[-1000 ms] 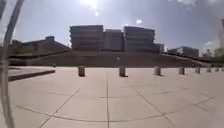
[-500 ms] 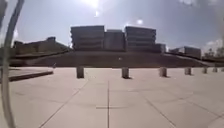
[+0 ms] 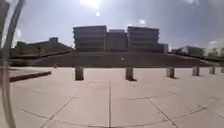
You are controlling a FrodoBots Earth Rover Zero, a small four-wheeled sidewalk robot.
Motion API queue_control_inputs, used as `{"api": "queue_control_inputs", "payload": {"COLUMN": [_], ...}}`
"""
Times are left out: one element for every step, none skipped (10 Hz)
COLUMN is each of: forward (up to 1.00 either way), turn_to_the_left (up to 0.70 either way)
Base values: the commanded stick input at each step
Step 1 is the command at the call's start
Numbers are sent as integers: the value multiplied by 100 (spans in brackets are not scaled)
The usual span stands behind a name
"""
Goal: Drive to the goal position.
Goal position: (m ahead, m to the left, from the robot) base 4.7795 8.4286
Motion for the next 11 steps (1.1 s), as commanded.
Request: {"api": "queue_control_inputs", "payload": {"forward": [85,85,85,85,85,85,85,85,85,85,85], "turn_to_the_left": [0,0,0,0,-1,-5,-8,-30,-15,0,0]}}
